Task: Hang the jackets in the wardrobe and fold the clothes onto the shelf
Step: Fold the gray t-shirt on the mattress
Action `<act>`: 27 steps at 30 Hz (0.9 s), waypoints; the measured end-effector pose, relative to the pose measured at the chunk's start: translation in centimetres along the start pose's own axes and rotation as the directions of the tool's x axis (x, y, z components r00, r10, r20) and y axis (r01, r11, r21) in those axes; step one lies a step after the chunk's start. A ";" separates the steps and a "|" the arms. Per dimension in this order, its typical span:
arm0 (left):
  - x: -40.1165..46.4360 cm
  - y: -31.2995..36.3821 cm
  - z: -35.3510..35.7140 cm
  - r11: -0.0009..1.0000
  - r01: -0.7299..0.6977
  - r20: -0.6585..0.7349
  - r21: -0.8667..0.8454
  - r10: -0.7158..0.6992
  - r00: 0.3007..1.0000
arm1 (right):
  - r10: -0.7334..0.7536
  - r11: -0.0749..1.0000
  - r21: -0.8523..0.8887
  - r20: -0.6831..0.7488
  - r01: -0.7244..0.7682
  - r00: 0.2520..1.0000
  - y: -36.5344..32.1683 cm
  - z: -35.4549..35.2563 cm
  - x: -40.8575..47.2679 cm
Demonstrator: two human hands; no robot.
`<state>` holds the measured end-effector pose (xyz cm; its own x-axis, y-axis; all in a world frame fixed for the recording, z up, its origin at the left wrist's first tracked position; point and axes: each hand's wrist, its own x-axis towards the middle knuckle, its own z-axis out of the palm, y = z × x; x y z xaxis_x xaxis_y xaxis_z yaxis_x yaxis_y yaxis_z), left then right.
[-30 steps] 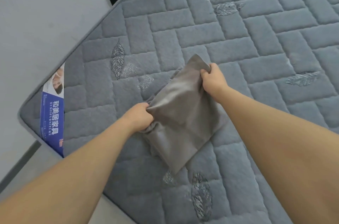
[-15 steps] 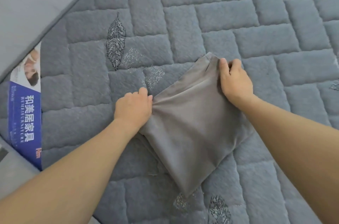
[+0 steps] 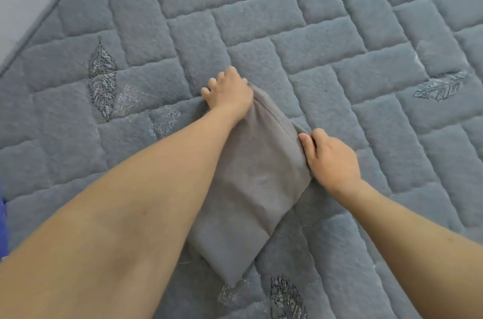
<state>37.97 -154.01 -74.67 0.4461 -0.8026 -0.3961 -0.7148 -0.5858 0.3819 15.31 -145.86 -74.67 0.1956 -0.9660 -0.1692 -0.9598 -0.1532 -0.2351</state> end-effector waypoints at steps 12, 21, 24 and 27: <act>-5.2 -4.4 -1.3 0.996 0.014 -0.052 -0.088 -0.019 0.998 | 0.008 0.995 0.097 0.053 -0.013 0.999 -1.9 -0.7 -2.4; -12.1 -16.6 -4.6 0.971 0.207 0.344 0.120 -0.236 0.909 | 0.070 0.971 0.183 0.406 -0.156 0.911 -13.6 -1.5 9.6; -10.9 -17.4 -5.1 0.973 0.229 0.389 -0.018 -0.204 0.899 | 0.124 0.933 0.253 0.442 -0.256 0.889 -14.6 -0.6 11.5; -10.8 -18.2 -6.0 0.944 0.267 0.476 -0.193 -0.148 0.867 | 0.096 0.863 0.423 0.400 -0.277 0.911 -15.6 -0.1 10.3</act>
<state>49.39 -135.35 -72.30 0.2358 -0.5552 -0.7976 -0.4514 -0.7894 0.4161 32.25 -153.39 -72.64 0.1667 -0.8118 -0.5597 -0.7972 0.2231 -0.5609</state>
